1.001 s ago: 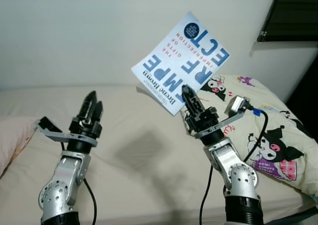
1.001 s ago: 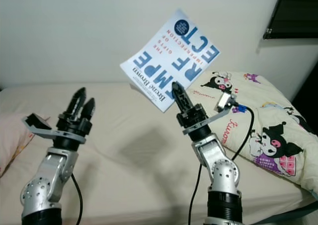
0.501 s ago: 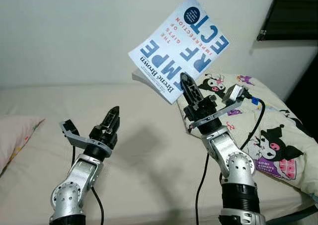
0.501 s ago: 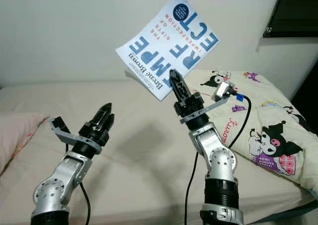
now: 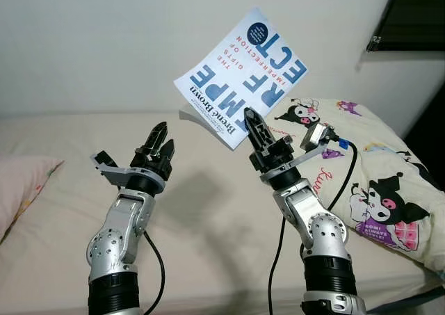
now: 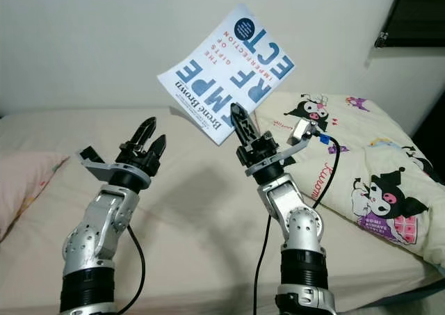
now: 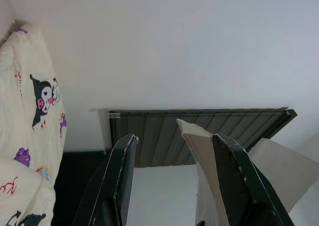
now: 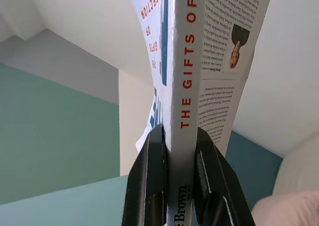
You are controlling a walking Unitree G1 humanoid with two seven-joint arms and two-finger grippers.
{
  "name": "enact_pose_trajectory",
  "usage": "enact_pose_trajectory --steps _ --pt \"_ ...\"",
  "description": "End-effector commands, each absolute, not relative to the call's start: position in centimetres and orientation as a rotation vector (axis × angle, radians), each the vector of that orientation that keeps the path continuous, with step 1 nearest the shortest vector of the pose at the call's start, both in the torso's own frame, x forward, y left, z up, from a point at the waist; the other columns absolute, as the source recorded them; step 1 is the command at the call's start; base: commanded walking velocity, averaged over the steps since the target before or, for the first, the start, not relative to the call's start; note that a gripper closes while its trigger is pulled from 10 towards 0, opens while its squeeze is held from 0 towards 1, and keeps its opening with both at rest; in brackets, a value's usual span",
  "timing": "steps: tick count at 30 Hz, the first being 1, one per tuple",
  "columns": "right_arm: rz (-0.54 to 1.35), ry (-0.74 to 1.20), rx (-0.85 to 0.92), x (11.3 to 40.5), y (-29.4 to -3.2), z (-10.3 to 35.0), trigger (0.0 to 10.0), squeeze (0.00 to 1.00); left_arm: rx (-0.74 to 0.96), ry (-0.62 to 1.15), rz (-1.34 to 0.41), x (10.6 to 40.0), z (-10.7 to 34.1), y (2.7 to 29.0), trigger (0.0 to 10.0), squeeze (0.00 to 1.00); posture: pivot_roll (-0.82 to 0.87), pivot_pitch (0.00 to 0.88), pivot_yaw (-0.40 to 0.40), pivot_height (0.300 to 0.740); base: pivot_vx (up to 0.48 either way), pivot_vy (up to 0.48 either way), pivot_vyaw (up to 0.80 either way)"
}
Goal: Clean up the room
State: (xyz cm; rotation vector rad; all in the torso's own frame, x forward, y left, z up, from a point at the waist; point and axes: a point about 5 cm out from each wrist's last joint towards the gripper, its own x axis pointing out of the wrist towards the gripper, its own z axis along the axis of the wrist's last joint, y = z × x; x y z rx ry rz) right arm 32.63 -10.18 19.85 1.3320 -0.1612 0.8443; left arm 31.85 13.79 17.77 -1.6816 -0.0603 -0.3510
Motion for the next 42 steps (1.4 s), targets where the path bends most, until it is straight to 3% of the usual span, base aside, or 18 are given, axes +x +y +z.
enact_pose_trajectory --steps 1,3,4,5,6,30,34,35,37,38,39,41,42 --pt "0.878 -0.162 1.345 32.4 -9.4 19.9 10.0 0.0 -1.756 -0.041 -0.351 31.8 17.3 12.3 10.0 0.0 0.01 0.016 -0.062 0.73 0.0 0.0 0.0" --pt "0.875 -0.153 1.344 32.4 -9.3 19.6 10.0 0.0 -1.767 -0.051 -0.377 31.7 17.6 12.5 10.0 0.0 0.01 0.015 -0.062 0.73 0.0 0.0 0.0" --pt "0.869 -0.148 1.344 32.3 -9.4 19.4 10.0 0.0 -1.734 -0.058 -0.397 31.6 17.9 12.6 10.0 0.92 0.01 0.012 -0.062 0.73 0.0 0.0 0.0" --pt "0.869 -0.148 1.344 32.3 -9.4 19.4 10.0 0.0 -1.734 -0.058 -0.397 31.6 17.9 12.6 10.0 0.92 0.01 0.012 -0.062 0.73 0.0 0.0 0.0" --pt "0.865 -0.142 1.344 32.3 -9.4 19.2 10.0 0.0 -1.697 -0.065 -0.421 31.4 18.1 12.5 10.0 1.0 0.01 0.013 -0.062 0.73 0.0 0.0 0.0" --pt "0.841 -0.124 1.346 32.4 -9.6 18.6 10.0 0.0 -1.553 -0.063 -0.677 29.6 19.4 10.8 10.0 1.0 0.01 0.017 -0.064 0.73 0.0 0.0 0.0" --pt "0.838 -0.119 1.343 32.4 -9.6 18.6 10.0 0.0 -1.499 -0.056 -0.699 29.5 19.6 10.4 10.0 1.0 0.01 0.018 -0.066 0.73 0.0 0.0 0.0" --pt "0.837 -0.111 1.337 32.4 -9.5 18.5 10.0 0.0 -1.381 -0.024 -0.708 29.5 19.6 9.6 10.0 1.0 0.01 0.019 -0.067 0.73 0.0 0.0 0.0" --pt "0.837 -0.111 1.337 32.4 -9.5 18.5 10.0 0.0 -1.381 -0.024 -0.708 29.5 19.6 9.6 10.0 1.0 0.01 0.019 -0.067 0.73 0.0 0.0 0.0" --pt "0.837 -0.102 1.328 32.4 -9.3 18.5 10.0 0.0 -1.273 -0.005 -0.713 29.5 19.7 8.9 10.0 1.0 0.01 0.022 -0.068 0.73 0.0 0.0 0.0" --pt "0.837 -0.095 1.322 32.4 -9.2 18.4 10.0 0.0 -1.196 0.0 -0.719 29.4 19.8 8.5 10.0 0.96 0.01 0.021 -0.067 0.73 0.0 0.0 0.0" --pt "0.837 -0.095 1.322 32.4 -9.2 18.4 10.0 0.0 -1.196 0.0 -0.719 29.4 19.8 8.5 10.0 0.96 0.01 0.021 -0.067 0.73 0.0 0.0 0.0" --pt "0.84 -0.091 1.314 32.4 -9.1 18.4 10.0 0.0 -1.14 0.006 -0.71 29.5 19.9 8.3 10.0 0.75 0.01 0.021 -0.067 0.73 0.0 0.0 0.0"
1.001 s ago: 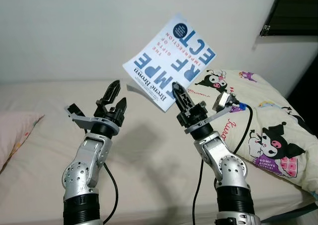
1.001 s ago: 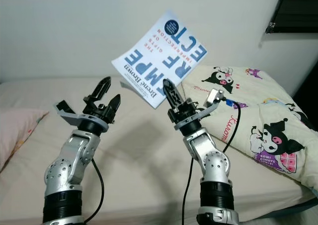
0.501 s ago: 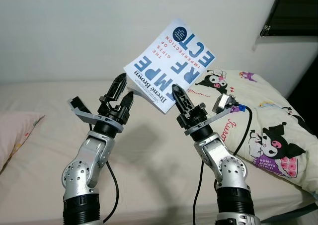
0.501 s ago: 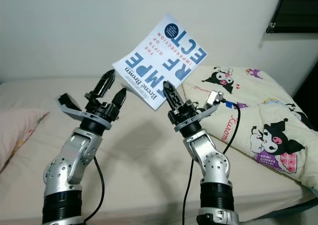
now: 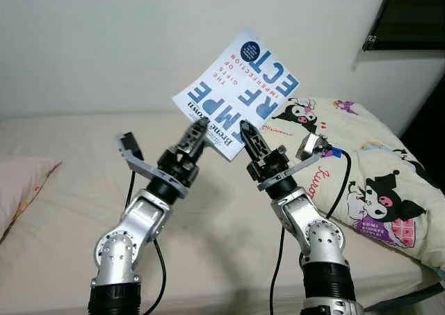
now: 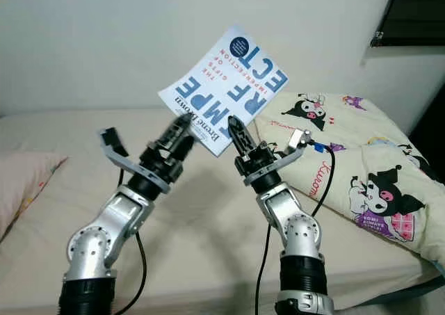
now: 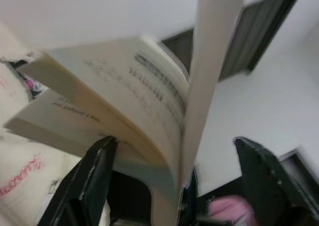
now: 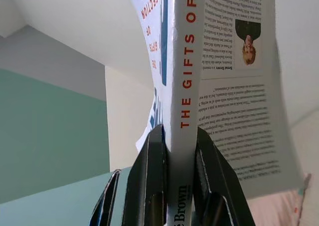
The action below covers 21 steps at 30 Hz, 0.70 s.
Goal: Clean up the room
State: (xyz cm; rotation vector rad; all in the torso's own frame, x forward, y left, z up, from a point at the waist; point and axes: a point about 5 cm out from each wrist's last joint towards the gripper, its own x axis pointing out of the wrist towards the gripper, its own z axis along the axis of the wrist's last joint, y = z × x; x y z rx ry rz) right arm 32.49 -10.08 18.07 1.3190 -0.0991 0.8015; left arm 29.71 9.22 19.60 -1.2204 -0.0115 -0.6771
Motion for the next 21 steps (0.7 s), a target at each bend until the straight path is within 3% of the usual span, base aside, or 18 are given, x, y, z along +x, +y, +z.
enact_pose_trajectory --steps 1,4,5,8,9,11,13,15,16,21 --pt "0.84 -0.091 1.314 32.4 -9.1 18.4 10.0 0.0 -1.14 0.006 -0.71 29.5 19.9 8.3 10.0 0.75 0.01 0.021 -0.067 0.73 0.0 0.0 0.0" --pt "0.844 -0.087 1.307 32.4 -9.0 18.4 10.0 0.0 -1.106 0.011 -0.692 29.6 19.9 8.2 10.0 0.67 0.01 0.021 -0.067 0.73 0.0 0.0 0.0" --pt "0.855 -0.08 1.292 32.3 -8.8 18.4 10.0 0.0 -1.076 0.026 -0.673 29.8 19.8 8.1 10.0 0.5 0.01 0.02 -0.065 0.73 0.0 0.0 0.0" --pt "0.855 -0.08 1.292 32.3 -8.8 18.4 10.0 0.0 -1.076 0.026 -0.673 29.8 19.8 8.1 10.0 0.5 0.01 0.02 -0.065 0.73 0.0 0.0 0.0" --pt "0.875 -0.071 1.267 32.2 -8.5 18.5 10.0 0.0 -1.037 0.07 -0.642 30.2 19.4 7.9 10.0 0.39 0.01 0.02 -0.065 0.73 0.0 0.0 0.0" --pt "0.875 -0.071 1.267 32.2 -8.5 18.5 10.0 0.0 -1.037 0.07 -0.642 30.2 19.4 7.9 10.0 0.39 0.01 0.02 -0.065 0.73 0.0 0.0 0.0" --pt "0.945 -0.054 1.139 31.6 -7.3 18.6 10.0 0.0 -1.007 0.15 -0.599 30.7 18.2 7.7 10.0 0.2 0.01 0.021 -0.062 0.73 0.0 0.0 0.0" --pt "0.945 -0.054 1.139 31.6 -7.3 18.6 10.0 0.0 -1.007 0.15 -0.599 30.7 18.2 7.7 10.0 0.2 0.01 0.021 -0.062 0.73 0.0 0.0 0.0" --pt "0.979 -0.066 1.085 31.3 -6.8 19.0 10.0 0.0 -1.012 0.183 -0.557 30.9 17.2 8.0 10.0 0.13 0.01 0.021 -0.062 0.73 0.0 0.0 0.0" --pt "0.992 -0.092 1.087 31.4 -6.9 19.6 10.0 0.0 -0.997 0.211 -0.529 30.8 16.3 8.2 10.0 0.02 0.01 0.016 -0.065 0.73 0.0 0.0 0.0"
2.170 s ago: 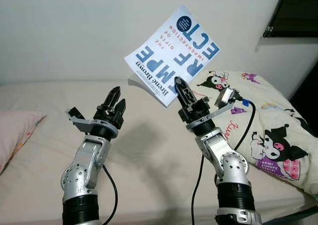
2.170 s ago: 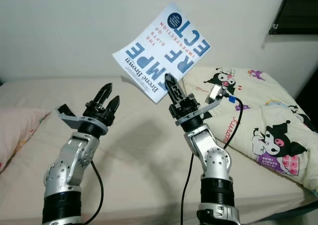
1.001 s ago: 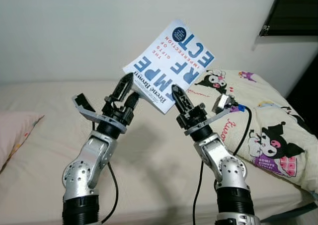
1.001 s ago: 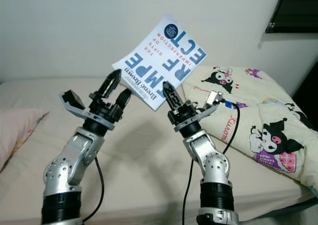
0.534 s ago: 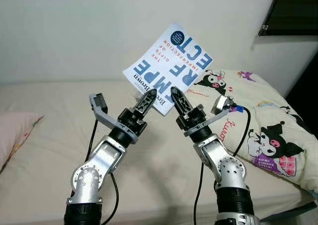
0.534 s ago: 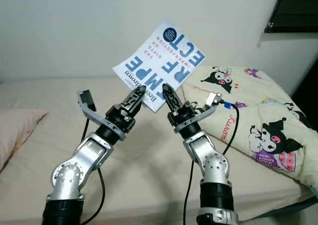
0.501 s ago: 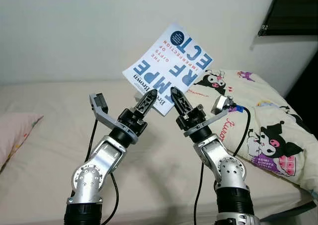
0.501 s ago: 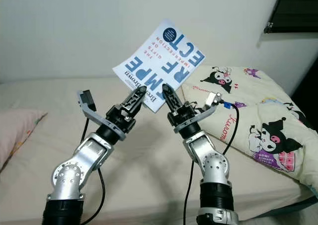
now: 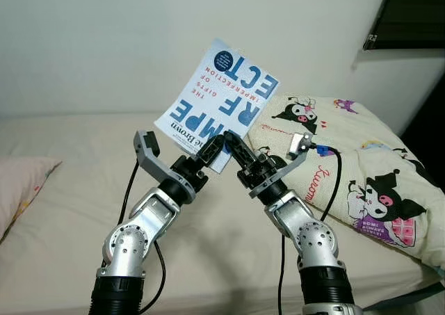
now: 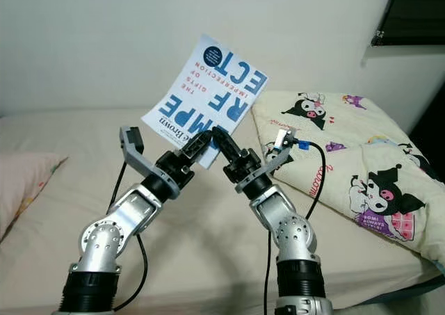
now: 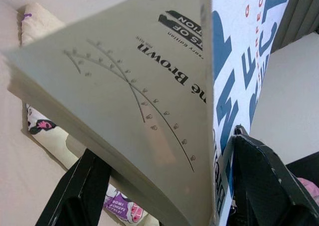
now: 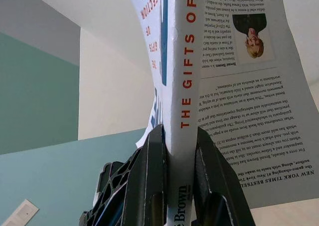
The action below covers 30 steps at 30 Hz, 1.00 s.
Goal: Clean up the room
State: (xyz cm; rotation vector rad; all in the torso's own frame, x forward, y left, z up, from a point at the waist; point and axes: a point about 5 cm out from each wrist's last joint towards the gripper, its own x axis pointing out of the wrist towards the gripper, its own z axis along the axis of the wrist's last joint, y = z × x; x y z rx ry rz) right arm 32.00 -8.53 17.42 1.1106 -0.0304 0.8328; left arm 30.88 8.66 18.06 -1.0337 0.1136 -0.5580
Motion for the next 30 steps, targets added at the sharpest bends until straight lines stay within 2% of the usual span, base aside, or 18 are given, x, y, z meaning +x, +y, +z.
enact_pose_trajectory --steps 1,9,11,12,14,15,17,24,27,28,29,30 --pt "0.992 -0.092 1.087 31.4 -6.9 19.6 10.0 0.0 -0.997 0.211 -0.529 30.8 16.3 8.2 10.0 0.02 0.01 0.016 -0.065 0.73 0.0 0.0 0.0" --pt "0.981 -0.147 1.063 32.0 -7.6 21.0 10.0 0.0 -0.97 0.21 -0.42 31.1 14.9 9.4 10.0 0.0 0.01 0.011 -0.064 0.73 0.0 0.0 0.0" --pt "0.843 -0.137 0.996 33.0 -8.9 20.0 10.0 0.0 -1.061 0.061 -0.35 31.6 16.1 11.9 10.0 0.0 0.01 0.009 -0.065 0.73 0.0 0.0 0.0" --pt "0.843 -0.137 0.996 33.0 -8.9 20.0 10.0 0.0 -1.061 0.061 -0.35 31.6 16.1 11.9 10.0 0.0 0.01 0.009 -0.065 0.73 0.0 0.0 0.0" --pt "0.775 -0.135 0.971 33.4 -9.8 19.4 10.0 0.0 -1.18 -0.059 -0.417 31.2 17.8 13.2 10.0 0.0 0.01 0.008 -0.064 0.73 0.0 0.0 0.0" --pt "0.775 -0.135 0.971 33.4 -9.8 19.4 10.0 0.0 -1.18 -0.059 -0.417 31.2 17.8 13.2 10.0 0.0 0.01 0.008 -0.064 0.73 0.0 0.0 0.0" --pt "0.771 -0.145 0.973 33.2 -10.0 19.3 10.0 0.0 -1.28 -0.131 -0.603 30.1 19.7 12.6 10.0 0.0 0.01 0.006 -0.058 0.73 0.0 0.0 0.0" --pt "0.781 -0.17 1.009 32.8 -10.1 19.5 10.0 0.0 -1.33 -0.174 -0.706 29.3 20.5 12.1 10.0 0.0 0.01 0.002 -0.052 0.73 0.0 0.0 0.0" --pt "0.736 -0.173 0.996 33.0 -10.6 19.2 10.0 0.0 -1.297 -0.17 -0.634 29.7 19.9 12.5 10.0 0.0 0.01 0.0 -0.052 0.73 0.0 0.0 0.0" --pt "0.65 -0.167 0.959 33.5 -11.2 18.7 10.0 0.0 -1.243 -0.156 -0.532 30.3 19.0 13.2 10.0 0.0 0.02 0.0 -0.053 0.73 0.0 0.0 0.0" --pt "0.65 -0.167 0.959 33.5 -11.2 18.7 10.0 0.0 -1.243 -0.156 -0.532 30.3 19.0 13.2 10.0 0.0 0.02 0.0 -0.053 0.73 0.0 0.0 0.0" --pt "0.533 -0.161 0.899 34.1 -12.4 18.0 10.0 0.0 -1.161 -0.139 -0.418 30.8 18.0 14.2 10.0 0.0 0.02 0.0 -0.054 0.73 0.0 0.0 0.0"
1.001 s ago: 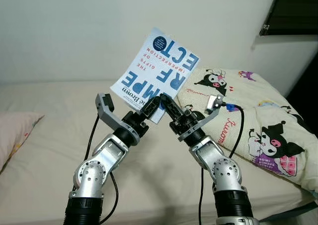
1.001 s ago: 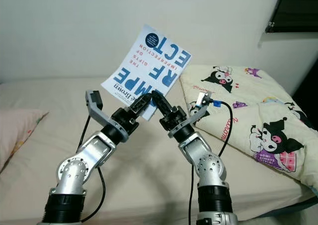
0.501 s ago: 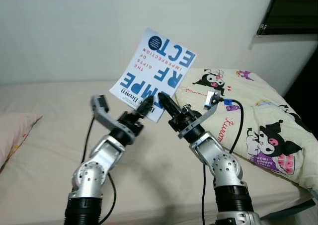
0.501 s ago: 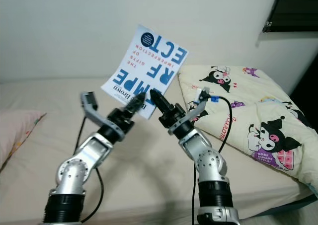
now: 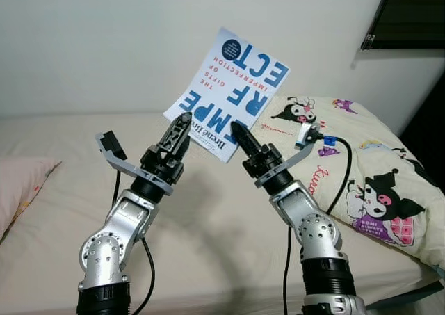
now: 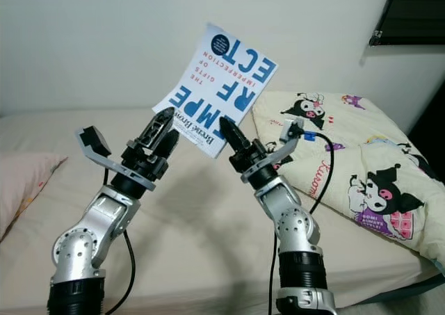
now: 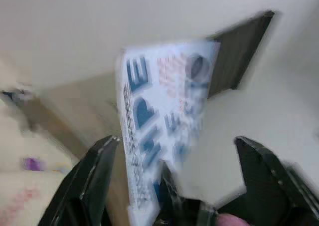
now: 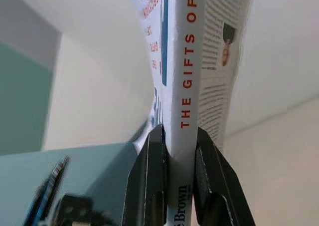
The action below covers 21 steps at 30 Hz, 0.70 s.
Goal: Clean up the room
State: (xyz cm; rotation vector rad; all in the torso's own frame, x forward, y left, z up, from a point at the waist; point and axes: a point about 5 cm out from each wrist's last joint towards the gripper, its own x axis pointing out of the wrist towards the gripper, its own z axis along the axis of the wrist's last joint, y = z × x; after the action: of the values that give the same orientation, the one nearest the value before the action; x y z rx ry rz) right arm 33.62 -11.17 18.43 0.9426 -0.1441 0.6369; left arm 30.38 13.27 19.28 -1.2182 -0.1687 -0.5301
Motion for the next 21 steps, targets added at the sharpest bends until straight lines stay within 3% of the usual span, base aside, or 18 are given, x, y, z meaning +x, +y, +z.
enact_pose_trajectory --steps 1,2,6,7,9,10,13,14,17,18,20,21 --pt "0.533 -0.161 0.899 34.1 -12.4 18.0 10.0 0.0 -1.161 -0.139 -0.418 30.8 18.0 14.2 10.0 0.0 0.02 0.0 -0.054 0.73 0.0 0.0 0.0" --pt "0.333 -0.189 0.835 34.8 -15.4 17.3 10.0 0.0 -1.045 -0.131 -0.285 31.1 16.6 16.3 10.0 0.0 0.02 0.003 -0.055 0.73 0.0 0.0 0.0" --pt "0.175 -0.215 0.692 34.9 -18.6 17.1 10.0 0.0 -0.945 -0.116 -0.169 30.9 15.3 18.7 10.0 0.0 0.02 0.003 -0.053 0.73 0.0 0.0 0.0" --pt "0.175 -0.215 0.692 34.9 -18.6 17.1 10.0 0.0 -0.945 -0.116 -0.169 30.9 15.3 18.7 10.0 0.0 0.02 0.003 -0.053 0.73 0.0 0.0 0.0" --pt "0.161 -0.157 0.452 34.9 -19.1 16.5 10.0 0.0 -0.872 -0.098 -0.079 30.9 14.5 19.8 10.0 0.0 0.02 0.002 -0.052 0.73 0.0 0.0 0.0" --pt "0.161 -0.157 0.452 34.9 -19.1 16.5 10.0 0.0 -0.872 -0.098 -0.079 30.9 14.5 19.8 10.0 0.0 0.02 0.002 -0.052 0.73 0.0 0.0 0.0" --pt "0.175 0.015 0.038 34.8 -18.7 14.2 10.0 0.0 -0.714 -0.042 0.04 31.1 13.1 20.9 10.0 0.0 0.02 0.0 -0.051 0.73 0.0 0.0 0.0" --pt "0.175 0.015 0.038 34.8 -18.7 14.2 10.0 0.0 -0.714 -0.042 0.04 31.1 13.1 20.9 10.0 0.0 0.02 0.0 -0.051 0.73 0.0 0.0 0.0" --pt "0.293 0.203 -0.296 34.0 -17.5 10.5 10.0 0.0 -0.419 0.082 0.058 31.1 11.2 20.3 10.0 0.0 0.02 0.0 -0.052 0.73 0.0 0.0 0.0" --pt "0.293 0.203 -0.296 34.0 -17.5 10.5 10.0 0.0 -0.419 0.082 0.058 31.1 11.2 20.3 10.0 0.0 0.02 0.0 -0.052 0.73 0.0 0.0 0.0" --pt "0.462 0.325 -0.538 32.7 -16.5 7.8 10.0 0.0 -0.309 0.121 0.04 31.0 10.5 19.6 10.0 0.0 0.02 0.0 -0.056 0.73 0.0 0.0 0.0" --pt "0.462 0.325 -0.538 32.7 -16.5 7.8 10.0 0.0 -0.309 0.121 0.04 31.0 10.5 19.6 10.0 0.0 0.02 0.0 -0.056 0.73 0.0 0.0 0.0"
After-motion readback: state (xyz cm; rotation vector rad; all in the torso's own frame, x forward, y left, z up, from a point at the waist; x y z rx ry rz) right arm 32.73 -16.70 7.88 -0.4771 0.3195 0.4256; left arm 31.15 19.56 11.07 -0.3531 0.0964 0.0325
